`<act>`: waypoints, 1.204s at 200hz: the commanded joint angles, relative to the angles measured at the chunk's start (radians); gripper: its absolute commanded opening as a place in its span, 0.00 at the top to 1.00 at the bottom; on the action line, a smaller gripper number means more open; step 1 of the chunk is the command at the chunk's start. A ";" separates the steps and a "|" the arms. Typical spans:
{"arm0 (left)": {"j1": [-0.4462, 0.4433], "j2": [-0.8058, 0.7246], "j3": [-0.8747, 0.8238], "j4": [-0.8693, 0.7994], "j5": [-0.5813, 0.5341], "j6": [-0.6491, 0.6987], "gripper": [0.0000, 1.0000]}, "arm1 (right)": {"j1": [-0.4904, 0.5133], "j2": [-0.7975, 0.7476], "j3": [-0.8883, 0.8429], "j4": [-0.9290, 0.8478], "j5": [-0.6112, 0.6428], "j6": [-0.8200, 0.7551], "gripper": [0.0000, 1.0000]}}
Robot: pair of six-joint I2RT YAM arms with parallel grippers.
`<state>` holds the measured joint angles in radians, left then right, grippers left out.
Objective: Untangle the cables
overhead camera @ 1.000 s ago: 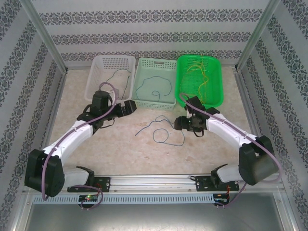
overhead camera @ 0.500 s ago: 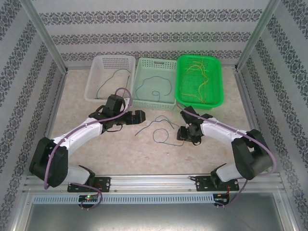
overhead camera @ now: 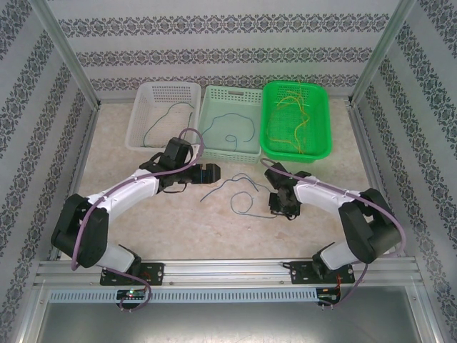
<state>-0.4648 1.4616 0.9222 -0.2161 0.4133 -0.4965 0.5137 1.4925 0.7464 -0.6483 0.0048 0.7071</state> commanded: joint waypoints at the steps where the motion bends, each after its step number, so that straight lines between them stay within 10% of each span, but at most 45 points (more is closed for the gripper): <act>1: -0.010 -0.006 0.034 -0.018 -0.002 0.025 0.09 | 0.020 0.070 -0.007 0.079 -0.017 0.011 0.86; 28: -0.011 -0.004 0.033 -0.019 -0.006 0.030 0.09 | 0.020 0.049 -0.022 0.078 0.002 0.021 1.00; 241: -0.206 0.337 0.243 -0.178 0.196 0.253 0.31 | 0.019 -0.447 0.040 0.061 0.010 0.036 1.00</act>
<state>-0.6422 1.7729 1.1271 -0.3328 0.6022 -0.2813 0.5266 1.0672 0.7353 -0.5945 0.0353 0.7223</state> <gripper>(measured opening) 0.700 0.061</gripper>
